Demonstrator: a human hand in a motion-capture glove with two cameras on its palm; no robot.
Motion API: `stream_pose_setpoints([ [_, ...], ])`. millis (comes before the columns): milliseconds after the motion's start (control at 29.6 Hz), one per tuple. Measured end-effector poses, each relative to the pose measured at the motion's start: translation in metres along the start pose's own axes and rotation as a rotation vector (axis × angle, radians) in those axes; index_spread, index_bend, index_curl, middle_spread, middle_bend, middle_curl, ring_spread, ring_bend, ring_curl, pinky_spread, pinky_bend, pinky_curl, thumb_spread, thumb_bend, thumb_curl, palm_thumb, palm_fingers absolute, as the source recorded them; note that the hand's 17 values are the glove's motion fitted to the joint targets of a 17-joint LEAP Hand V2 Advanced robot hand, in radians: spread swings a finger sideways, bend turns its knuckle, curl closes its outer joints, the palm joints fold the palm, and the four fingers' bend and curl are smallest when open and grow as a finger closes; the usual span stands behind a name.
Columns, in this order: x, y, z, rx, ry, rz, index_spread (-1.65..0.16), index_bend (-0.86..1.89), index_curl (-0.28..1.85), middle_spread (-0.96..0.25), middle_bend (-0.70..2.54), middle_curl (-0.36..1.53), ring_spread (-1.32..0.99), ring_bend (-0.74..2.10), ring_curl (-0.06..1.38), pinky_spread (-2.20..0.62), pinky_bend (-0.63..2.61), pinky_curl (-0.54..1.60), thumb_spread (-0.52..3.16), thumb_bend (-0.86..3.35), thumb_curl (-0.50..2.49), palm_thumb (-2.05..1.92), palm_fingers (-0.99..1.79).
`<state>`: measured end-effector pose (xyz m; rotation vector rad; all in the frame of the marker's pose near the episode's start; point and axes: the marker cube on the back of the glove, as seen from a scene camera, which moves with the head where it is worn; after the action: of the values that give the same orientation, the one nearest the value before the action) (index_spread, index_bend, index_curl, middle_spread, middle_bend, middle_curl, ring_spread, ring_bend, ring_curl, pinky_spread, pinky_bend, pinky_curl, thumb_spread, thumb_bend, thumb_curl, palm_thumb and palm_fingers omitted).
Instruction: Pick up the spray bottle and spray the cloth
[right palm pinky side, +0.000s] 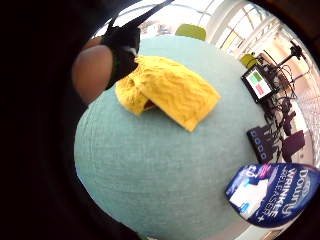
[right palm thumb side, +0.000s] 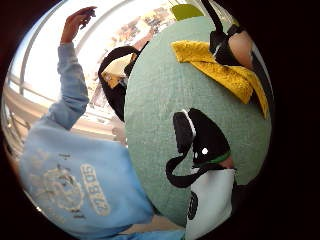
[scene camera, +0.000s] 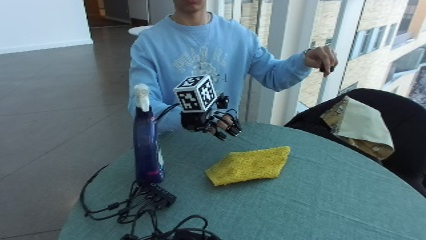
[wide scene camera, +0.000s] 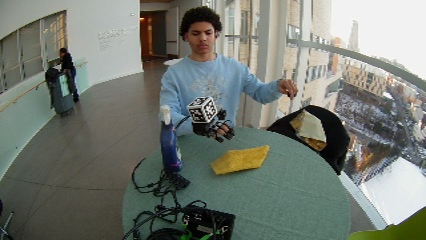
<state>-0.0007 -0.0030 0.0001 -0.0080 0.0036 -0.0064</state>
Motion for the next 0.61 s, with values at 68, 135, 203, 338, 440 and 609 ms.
stream_pose_setpoints([
  [68, -0.001, -0.003, 0.000, -0.013, 0.008, -0.006, -0.17, 0.42, 0.12, -0.05, 0.26, 0.09, -0.01, 0.27, 0.08, 0.11, 0.28, 0.09, 0.48, 0.33, 0.11, 0.51, 0.80],
  [135, -0.003, -0.007, 0.000, -0.033, 0.023, -0.017, -0.21, 0.42, 0.18, -0.06, 0.26, 0.13, -0.01, 0.27, 0.13, 0.14, 0.28, 0.13, 0.60, 0.34, 0.13, 0.54, 0.78],
  [203, -0.005, -0.010, 0.000, -0.047, 0.036, -0.027, -0.23, 0.40, 0.21, -0.06, 0.27, 0.15, -0.01, 0.27, 0.16, 0.16, 0.28, 0.16, 0.70, 0.34, 0.15, 0.55, 0.76],
  [338, -0.007, -0.014, -0.001, -0.051, 0.037, -0.023, -0.27, 0.35, 0.25, -0.07, 0.27, 0.19, -0.02, 0.27, 0.19, 0.18, 0.27, 0.19, 0.85, 0.32, 0.17, 0.57, 0.75],
  [440, -0.007, -0.014, -0.002, -0.054, 0.034, -0.020, -0.28, 0.33, 0.27, -0.08, 0.26, 0.22, -0.02, 0.26, 0.20, 0.20, 0.25, 0.20, 0.93, 0.30, 0.19, 0.58, 0.75],
  [609, -0.004, -0.012, -0.003, -0.062, 0.038, -0.019, -0.30, 0.29, 0.29, -0.08, 0.24, 0.25, -0.02, 0.24, 0.21, 0.21, 0.23, 0.22, 1.01, 0.27, 0.21, 0.60, 0.75],
])
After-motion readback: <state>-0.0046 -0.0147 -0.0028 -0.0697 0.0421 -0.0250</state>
